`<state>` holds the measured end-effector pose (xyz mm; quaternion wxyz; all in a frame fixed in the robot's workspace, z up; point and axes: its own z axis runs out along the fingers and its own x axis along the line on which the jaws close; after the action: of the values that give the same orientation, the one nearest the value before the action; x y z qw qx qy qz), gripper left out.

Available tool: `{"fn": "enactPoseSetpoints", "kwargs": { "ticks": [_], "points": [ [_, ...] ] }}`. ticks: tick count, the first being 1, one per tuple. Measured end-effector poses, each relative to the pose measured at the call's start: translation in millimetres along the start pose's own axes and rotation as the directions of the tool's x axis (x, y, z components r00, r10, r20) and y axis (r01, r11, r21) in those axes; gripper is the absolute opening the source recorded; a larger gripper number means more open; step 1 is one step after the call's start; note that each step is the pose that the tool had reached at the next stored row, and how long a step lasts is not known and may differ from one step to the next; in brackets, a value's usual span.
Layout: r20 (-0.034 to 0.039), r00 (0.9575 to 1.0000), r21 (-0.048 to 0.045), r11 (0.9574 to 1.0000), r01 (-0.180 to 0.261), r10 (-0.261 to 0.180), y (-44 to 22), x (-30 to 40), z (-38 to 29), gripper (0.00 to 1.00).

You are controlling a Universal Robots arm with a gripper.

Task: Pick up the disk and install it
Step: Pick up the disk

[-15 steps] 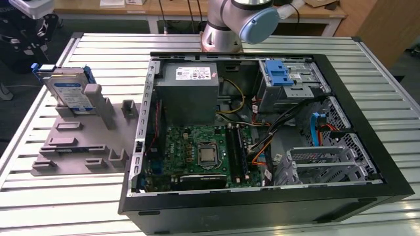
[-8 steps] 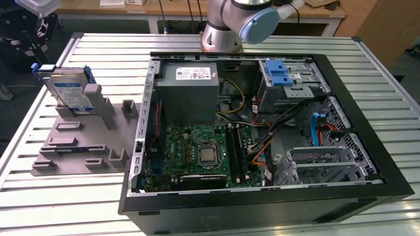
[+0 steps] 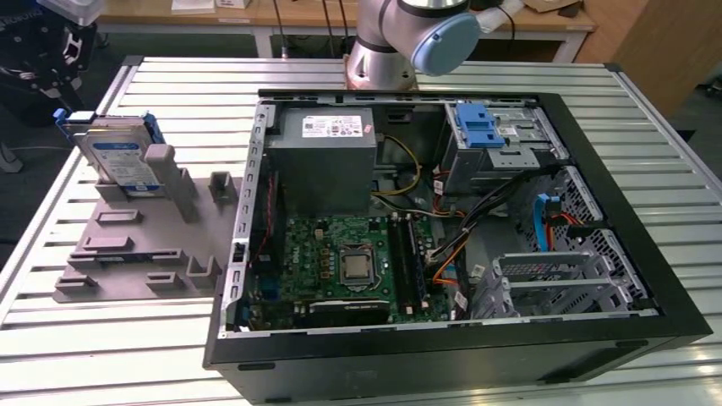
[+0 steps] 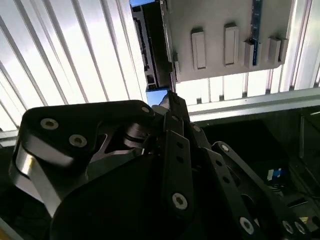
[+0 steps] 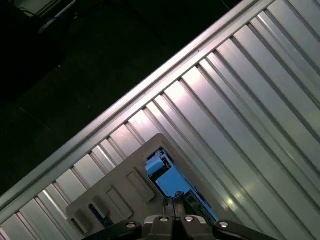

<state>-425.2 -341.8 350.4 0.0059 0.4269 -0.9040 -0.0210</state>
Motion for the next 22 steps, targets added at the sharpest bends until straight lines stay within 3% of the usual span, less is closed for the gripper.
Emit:
{"fn": "enactPoseSetpoints", "kwargs": {
  "ticks": [3,6,11,17,22],
  "points": [
    [-0.0023,0.9985,-0.0005,0.9985,0.054,-0.054,0.0,0.0,0.6,0.11],
    [-0.0046,0.9942,-0.001,0.9942,0.108,-0.108,0.0,0.0,1.1,0.11],
    [-0.0081,0.9802,-0.0021,0.9802,0.198,-0.198,0.0,0.0,1.7,0.11],
    [-0.0125,0.9526,-0.0041,0.9527,0.304,-0.304,-0.1,0.0,2.2,0.11],
    [-0.016,0.9211,-0.0061,0.9212,0.389,-0.389,-0.1,0.0,2.9,0.11]
  ]
}}
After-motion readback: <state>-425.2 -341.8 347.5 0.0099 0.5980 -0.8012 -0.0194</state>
